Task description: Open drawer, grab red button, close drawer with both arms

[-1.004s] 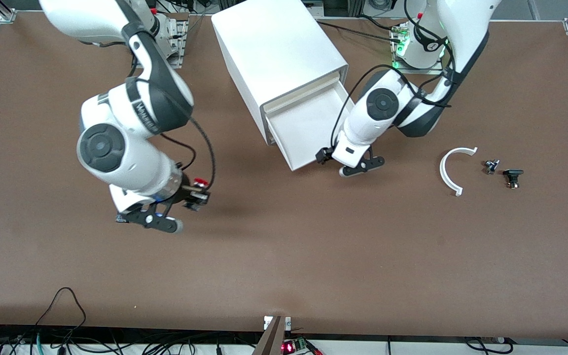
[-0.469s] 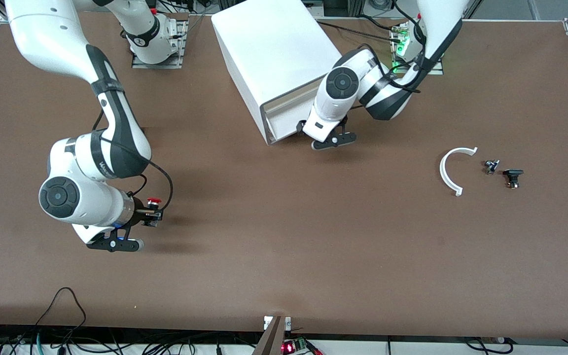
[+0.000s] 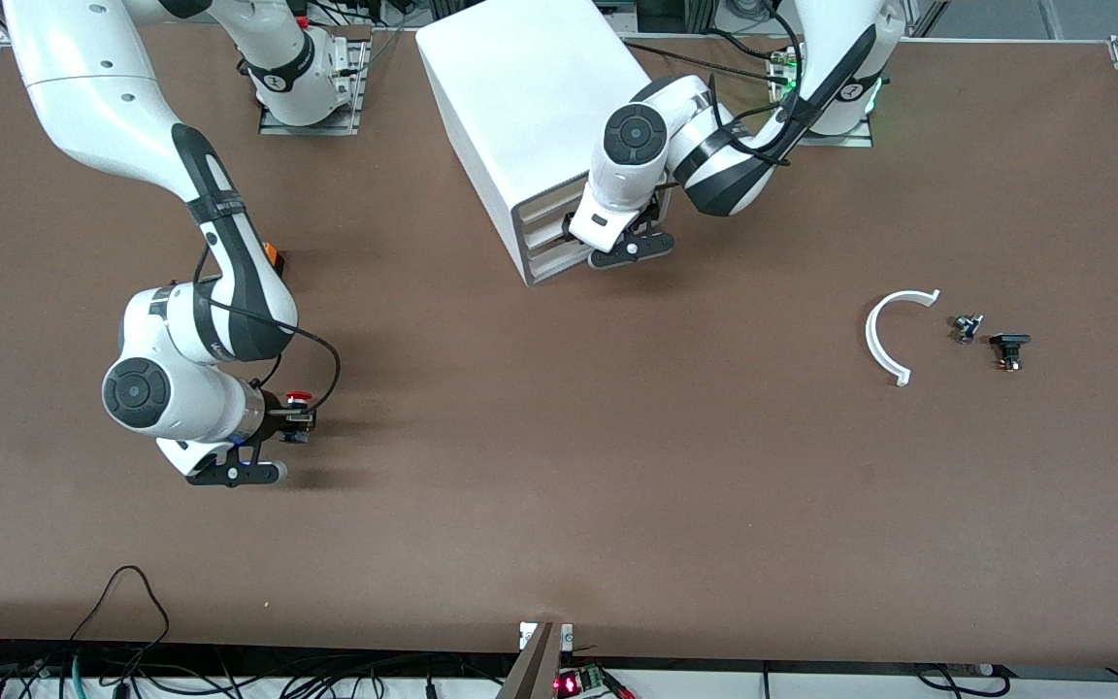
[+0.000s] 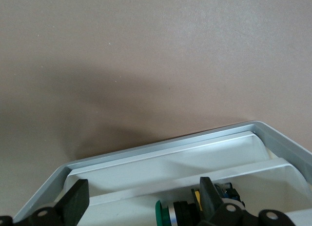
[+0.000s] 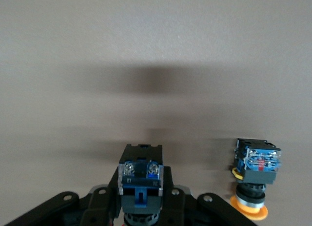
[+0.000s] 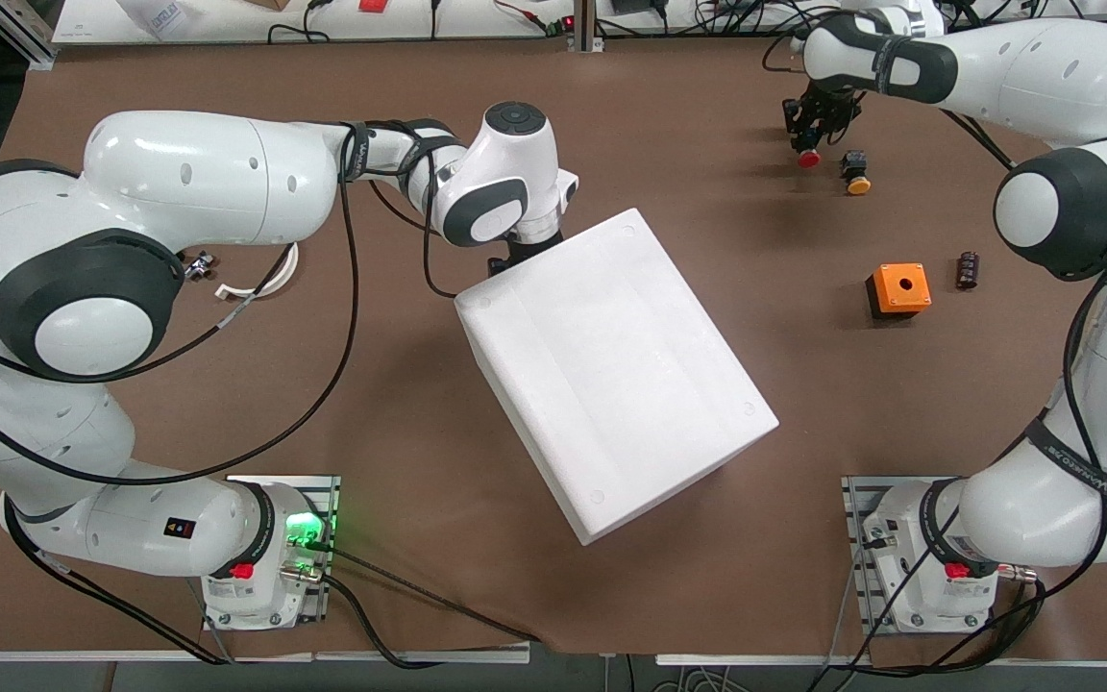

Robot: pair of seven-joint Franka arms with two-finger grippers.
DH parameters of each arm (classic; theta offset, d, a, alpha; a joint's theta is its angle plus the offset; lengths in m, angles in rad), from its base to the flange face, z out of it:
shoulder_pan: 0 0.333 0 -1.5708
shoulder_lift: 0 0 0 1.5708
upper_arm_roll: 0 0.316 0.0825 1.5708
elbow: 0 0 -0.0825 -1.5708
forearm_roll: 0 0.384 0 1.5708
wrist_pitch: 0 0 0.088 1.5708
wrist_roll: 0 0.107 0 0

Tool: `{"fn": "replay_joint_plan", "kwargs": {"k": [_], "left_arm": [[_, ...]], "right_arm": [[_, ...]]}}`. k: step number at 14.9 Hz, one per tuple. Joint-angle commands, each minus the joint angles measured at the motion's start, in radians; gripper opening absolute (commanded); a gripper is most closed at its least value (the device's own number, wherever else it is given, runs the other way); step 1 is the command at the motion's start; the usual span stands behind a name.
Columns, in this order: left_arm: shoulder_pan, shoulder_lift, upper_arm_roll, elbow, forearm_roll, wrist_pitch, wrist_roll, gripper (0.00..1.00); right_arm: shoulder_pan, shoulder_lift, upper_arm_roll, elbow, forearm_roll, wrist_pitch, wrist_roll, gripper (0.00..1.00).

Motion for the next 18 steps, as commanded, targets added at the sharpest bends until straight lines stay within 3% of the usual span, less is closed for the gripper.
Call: {"fn": "replay_joint_plan", "kwargs": {"k": [1, 5, 9, 13, 15, 16, 17, 18], "left_arm": [[0.008, -0.004, -0.003, 0.008, -0.016, -0.012, 0.002, 1.00], [0.037, -0.016, 0.000, 0.047, 0.000, -0.050, 0.007, 1.00], [0.134, -0.017, 0.011, 0.204, 0.007, -0.257, 0.169, 1.00], [0.215, -0.031, 0.010, 0.314, 0.199, -0.452, 0.399, 1.00], [0.249, -0.031, 0.011, 0.366, 0.234, -0.495, 0.513, 1.00], [0.269, -0.031, 0.013, 0.393, 0.234, -0.510, 0.573, 1.00], [0.304, -0.034, 0.011, 0.403, 0.234, -0.532, 0.645, 1.00], [0.338, -0.043, 0.010, 0.417, 0.234, -0.540, 0.715, 1.00]], "right_arm": [[-0.008, -0.039, -0.005, -0.097, -0.017, 0.078, -0.029, 0.00], [-0.008, -0.039, -0.020, -0.155, -0.018, 0.163, -0.032, 0.00], [-0.008, -0.034, -0.020, -0.166, -0.020, 0.192, -0.032, 0.00], [-0.009, -0.026, -0.020, -0.169, -0.018, 0.210, -0.032, 0.00], [-0.009, -0.019, -0.020, -0.168, -0.018, 0.212, -0.031, 0.00], [-0.011, -0.019, -0.020, -0.163, -0.017, 0.210, -0.029, 0.03], [-0.012, -0.019, -0.020, -0.160, -0.015, 0.209, -0.029, 0.16], [-0.017, -0.020, -0.020, -0.157, -0.015, 0.207, -0.029, 0.39]]}}
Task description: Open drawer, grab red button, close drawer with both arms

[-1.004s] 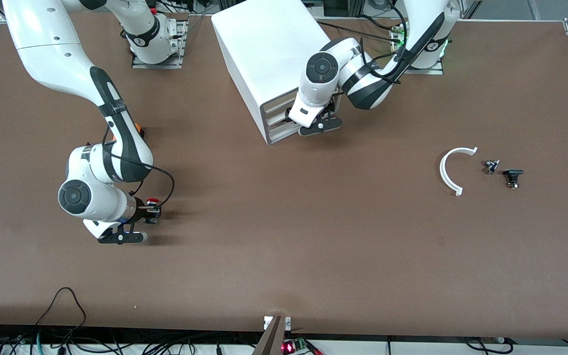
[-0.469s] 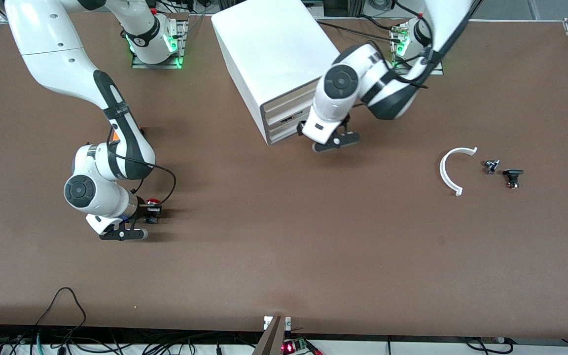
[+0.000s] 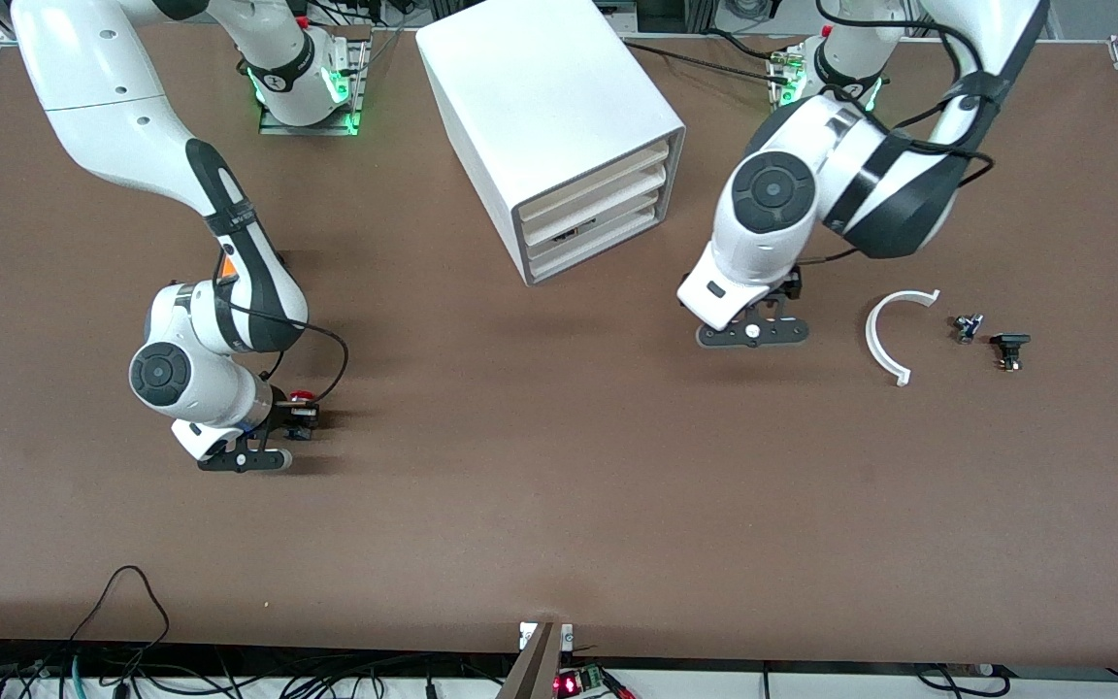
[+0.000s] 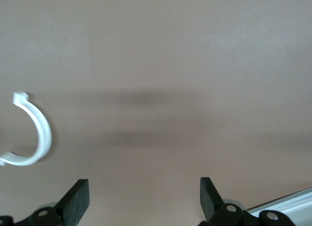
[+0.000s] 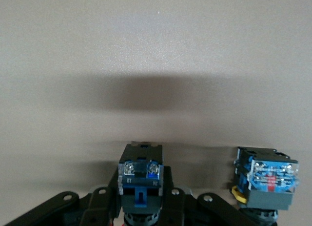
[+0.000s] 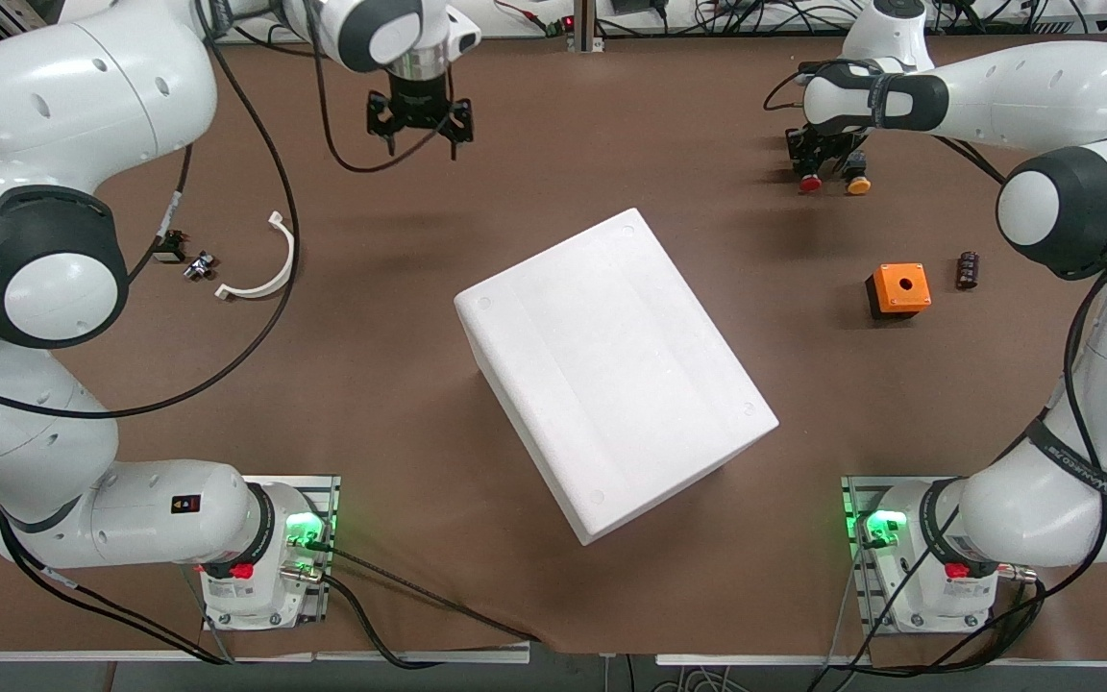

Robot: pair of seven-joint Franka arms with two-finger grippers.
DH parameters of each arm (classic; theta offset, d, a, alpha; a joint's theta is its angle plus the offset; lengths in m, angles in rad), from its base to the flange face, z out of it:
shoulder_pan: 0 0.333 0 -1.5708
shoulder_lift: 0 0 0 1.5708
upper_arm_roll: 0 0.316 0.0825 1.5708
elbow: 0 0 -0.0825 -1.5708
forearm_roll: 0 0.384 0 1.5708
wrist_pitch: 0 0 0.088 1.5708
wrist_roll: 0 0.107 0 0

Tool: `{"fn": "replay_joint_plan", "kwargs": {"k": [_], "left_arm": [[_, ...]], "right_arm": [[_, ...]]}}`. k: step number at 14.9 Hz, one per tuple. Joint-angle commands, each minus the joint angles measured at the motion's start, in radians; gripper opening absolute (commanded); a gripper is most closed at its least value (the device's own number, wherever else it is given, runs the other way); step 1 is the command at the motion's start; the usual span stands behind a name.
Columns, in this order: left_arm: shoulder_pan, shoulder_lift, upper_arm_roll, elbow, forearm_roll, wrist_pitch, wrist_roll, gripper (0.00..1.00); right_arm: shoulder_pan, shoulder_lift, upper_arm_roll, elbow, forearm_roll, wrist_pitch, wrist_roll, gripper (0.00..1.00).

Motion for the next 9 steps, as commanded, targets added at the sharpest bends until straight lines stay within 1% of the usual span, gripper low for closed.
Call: {"fn": "replay_joint_plan", "kwargs": {"k": [1, 2, 3, 5, 6, 8, 9], "left_arm": [[0.098, -0.026, -0.009, 0.067, 0.017, -0.049, 0.222, 1.00], [0.131, -0.028, -0.014, 0.097, 0.017, -0.061, 0.302, 1.00], [0.142, -0.037, 0.003, 0.128, -0.006, -0.078, 0.394, 1.00], [0.137, -0.088, 0.056, 0.138, -0.033, -0.086, 0.478, 1.00], [0.123, -0.130, 0.128, 0.128, -0.094, -0.086, 0.495, 1.00], [0.004, -0.207, 0.344, 0.086, -0.222, -0.086, 0.591, 1.00], [-0.021, -0.242, 0.412, 0.064, -0.266, -0.073, 0.652, 1.00]], "right_arm": [[-0.016, -0.020, 0.006, -0.011, -0.014, 0.011, -0.008, 0.62], [-0.017, -0.022, 0.006, -0.008, -0.013, 0.011, -0.008, 0.89], [-0.022, -0.023, 0.005, 0.001, -0.011, 0.010, -0.008, 0.99], [-0.025, -0.038, 0.003, 0.012, -0.011, 0.000, -0.006, 1.00], [-0.028, -0.055, 0.002, 0.015, -0.011, -0.013, -0.003, 0.99], [-0.031, -0.113, -0.001, 0.016, -0.010, -0.073, 0.000, 0.99], [-0.031, -0.144, -0.001, 0.016, -0.011, -0.105, 0.001, 1.00]]}}
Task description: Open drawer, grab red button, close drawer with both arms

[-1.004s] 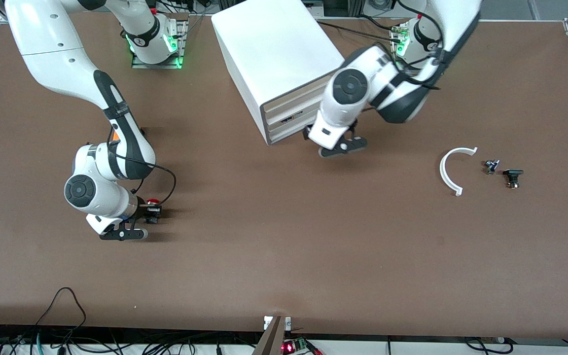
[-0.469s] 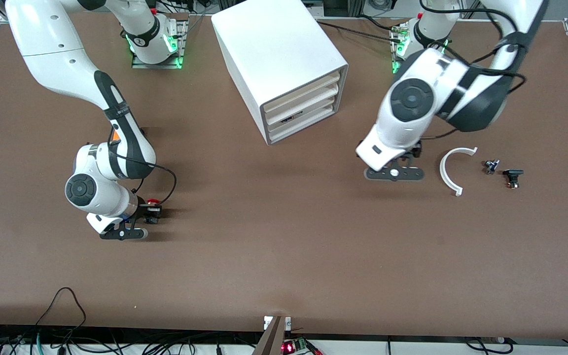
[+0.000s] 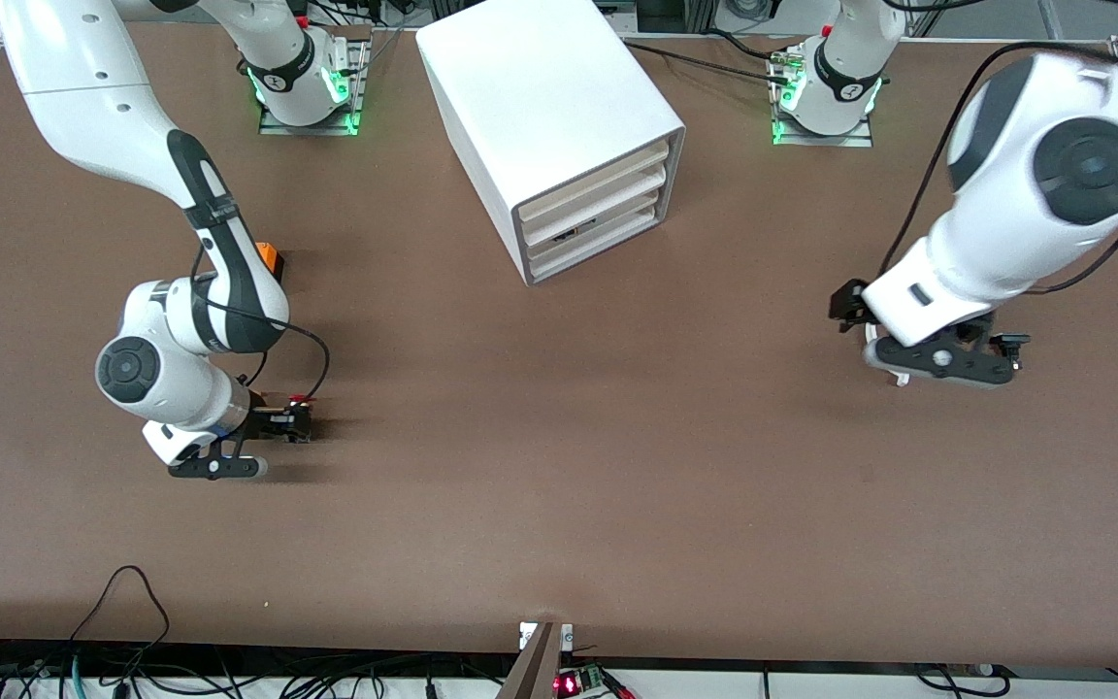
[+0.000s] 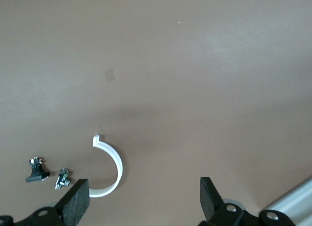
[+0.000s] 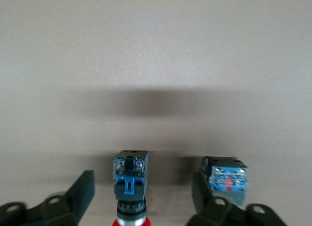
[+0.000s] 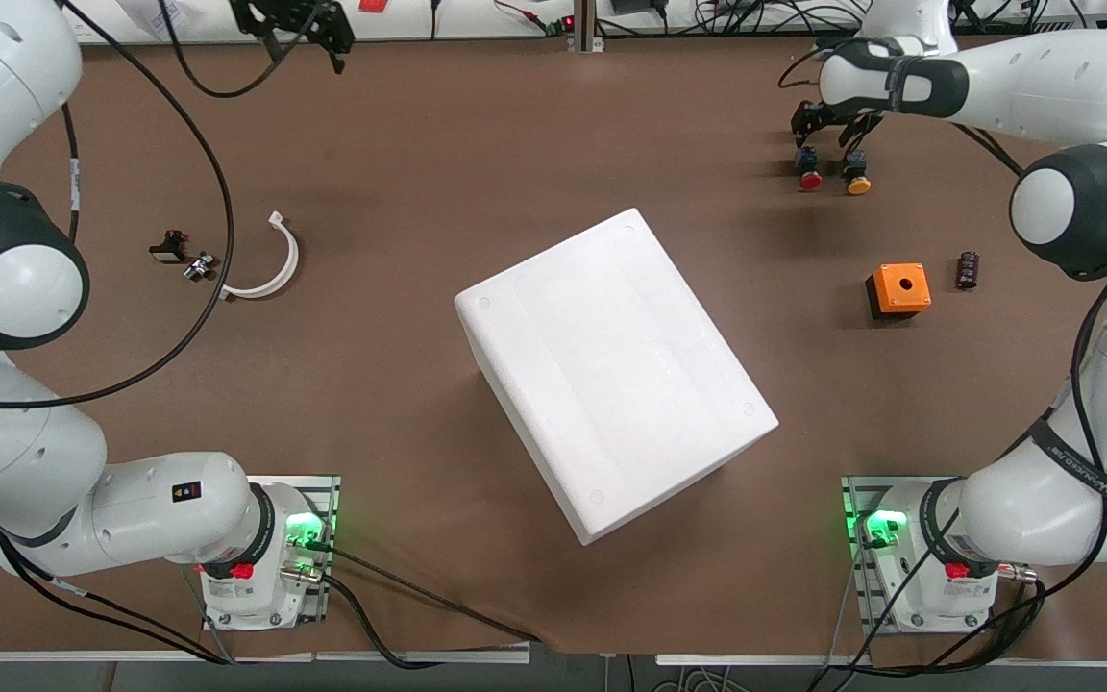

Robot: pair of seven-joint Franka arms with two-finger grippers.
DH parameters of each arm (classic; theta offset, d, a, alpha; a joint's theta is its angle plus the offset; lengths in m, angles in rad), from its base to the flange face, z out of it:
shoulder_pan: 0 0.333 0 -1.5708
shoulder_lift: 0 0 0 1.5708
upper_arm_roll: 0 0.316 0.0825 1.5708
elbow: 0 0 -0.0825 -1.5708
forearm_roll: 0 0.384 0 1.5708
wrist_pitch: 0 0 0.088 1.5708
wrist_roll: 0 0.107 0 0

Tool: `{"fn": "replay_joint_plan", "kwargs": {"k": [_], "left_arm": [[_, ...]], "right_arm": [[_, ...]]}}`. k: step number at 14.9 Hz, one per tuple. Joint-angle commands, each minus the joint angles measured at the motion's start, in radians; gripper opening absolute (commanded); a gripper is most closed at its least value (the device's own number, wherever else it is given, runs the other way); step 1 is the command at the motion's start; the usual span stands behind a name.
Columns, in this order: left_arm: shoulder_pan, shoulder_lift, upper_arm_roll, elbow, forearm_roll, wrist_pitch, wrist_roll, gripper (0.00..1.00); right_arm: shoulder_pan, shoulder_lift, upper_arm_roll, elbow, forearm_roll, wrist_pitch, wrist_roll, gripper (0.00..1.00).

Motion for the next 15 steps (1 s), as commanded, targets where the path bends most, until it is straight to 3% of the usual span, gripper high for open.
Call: {"fn": "replay_joint_plan", "kwargs": {"k": [1, 3, 11, 13, 15], "left_arm": [[-0.109, -0.136, 0.191, -0.094, -0.120, 0.006, 0.142, 1.00], [-0.158, -0.213, 0.291, -0.166, -0.129, 0.009, 0.147, 1.00], [-0.189, -0.267, 0.310, -0.203, -0.117, 0.018, 0.152, 1.00], [-0.198, -0.281, 0.343, -0.218, -0.128, 0.004, 0.156, 1.00], [-0.201, -0.282, 0.346, -0.218, -0.134, -0.028, 0.156, 1.00]], "right_arm": [[-0.011, -0.115, 0.006, -0.016, -0.011, -0.102, 0.006, 1.00], [-0.011, -0.179, -0.005, -0.018, -0.016, -0.181, 0.023, 1.00], [-0.009, -0.429, -0.004, -0.027, -0.011, -0.465, 0.029, 1.00], [-0.008, -0.495, -0.004, -0.033, -0.011, -0.545, 0.034, 1.00], [-0.006, -0.588, 0.001, -0.094, -0.011, -0.568, 0.067, 1.00]]}}
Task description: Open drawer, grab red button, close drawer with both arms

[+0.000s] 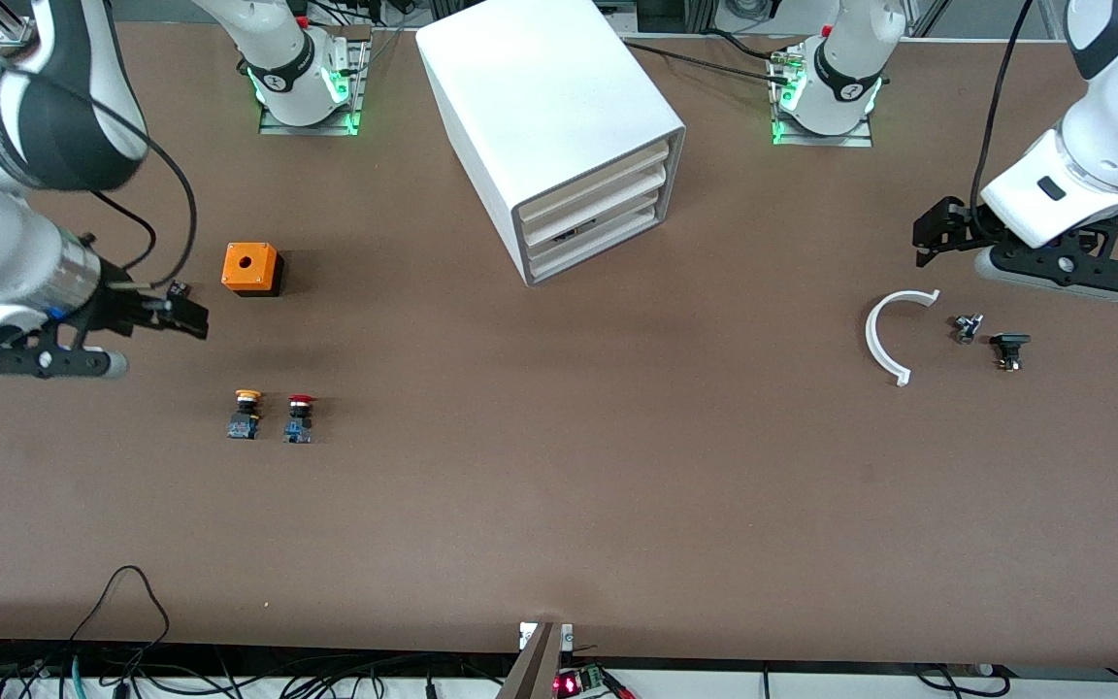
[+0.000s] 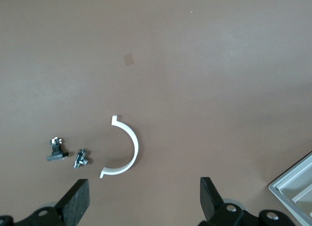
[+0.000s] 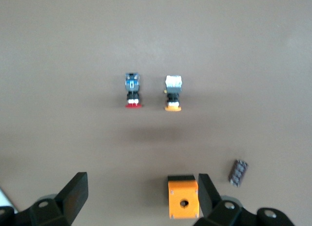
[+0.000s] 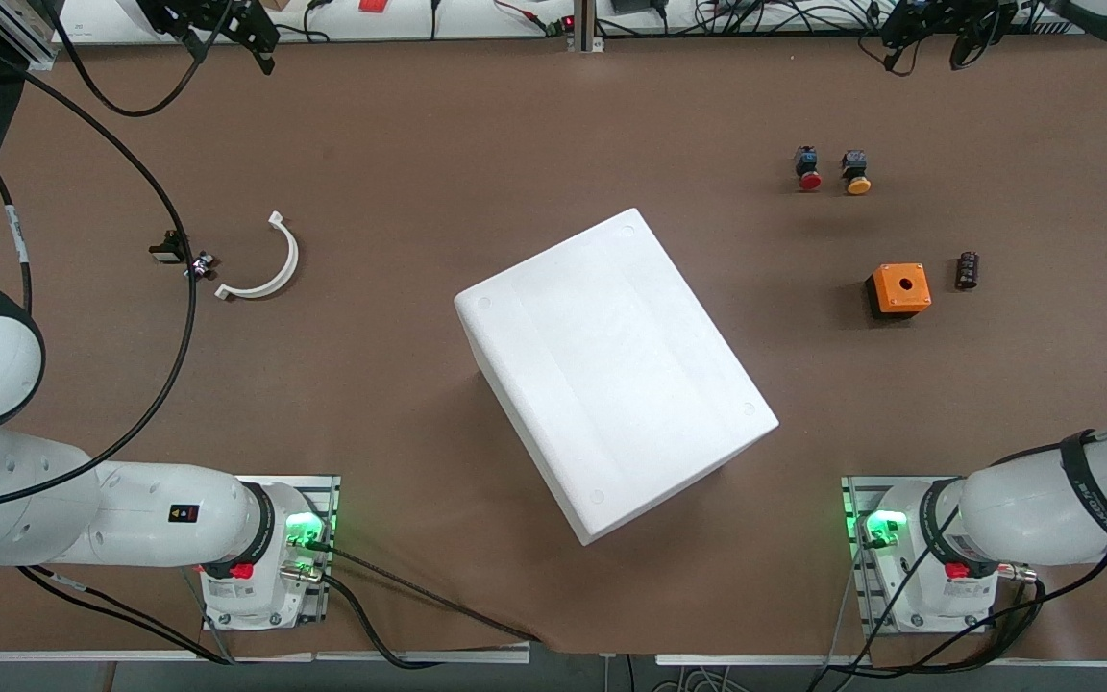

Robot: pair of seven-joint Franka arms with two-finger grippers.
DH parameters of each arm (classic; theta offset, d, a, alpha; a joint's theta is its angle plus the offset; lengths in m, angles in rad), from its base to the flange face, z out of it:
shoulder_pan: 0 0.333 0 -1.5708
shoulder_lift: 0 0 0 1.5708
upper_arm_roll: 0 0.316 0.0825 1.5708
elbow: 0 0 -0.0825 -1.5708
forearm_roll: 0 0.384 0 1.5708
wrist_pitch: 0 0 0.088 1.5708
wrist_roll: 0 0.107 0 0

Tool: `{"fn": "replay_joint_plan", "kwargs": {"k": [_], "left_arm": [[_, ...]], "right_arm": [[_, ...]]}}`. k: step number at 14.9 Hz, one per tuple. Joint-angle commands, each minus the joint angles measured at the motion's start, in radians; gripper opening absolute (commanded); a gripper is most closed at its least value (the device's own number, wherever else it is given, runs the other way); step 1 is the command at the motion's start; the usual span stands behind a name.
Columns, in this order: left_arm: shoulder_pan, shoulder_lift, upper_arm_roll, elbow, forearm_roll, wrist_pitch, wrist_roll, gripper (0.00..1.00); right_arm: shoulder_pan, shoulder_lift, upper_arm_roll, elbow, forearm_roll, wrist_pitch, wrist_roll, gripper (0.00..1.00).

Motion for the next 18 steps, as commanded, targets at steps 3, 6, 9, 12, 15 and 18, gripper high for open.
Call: {"fn": "replay_joint_plan", "kwargs": {"k": [3, 6, 9, 12, 15, 18], "left_arm": [[-0.018, -0.044, 0.018, -0.030, -0.031, -0.064, 0.014, 1.00], [-0.001, -0.048, 0.015, -0.032, -0.032, -0.061, 0.026, 1.00], [-0.010, -0.068, 0.016, -0.027, -0.032, -0.061, 0.011, 1.00], [-0.018, -0.087, 0.013, -0.044, -0.044, -0.066, 0.014, 1.00], [-0.013, -0.093, 0.024, -0.061, -0.106, -0.026, 0.006, 1.00], [-0.009, -0.093, 0.032, -0.107, -0.103, -0.003, 0.017, 1.00]], "right_arm": [[0.001, -0.222, 0.012, -0.159, -0.010, -0.020, 0.049, 1.00], [0.001, -0.258, 0.011, -0.145, -0.003, -0.057, 0.061, 1.00], [0.003, -0.200, 0.011, -0.021, 0.000, -0.078, 0.130, 1.00], [0.000, -0.155, 0.009, 0.053, -0.006, -0.109, 0.125, 1.00], [-0.004, -0.140, 0.005, 0.053, 0.001, -0.117, 0.130, 1.00], [-0.004, -0.134, 0.003, 0.056, 0.004, -0.117, 0.124, 1.00]]}}
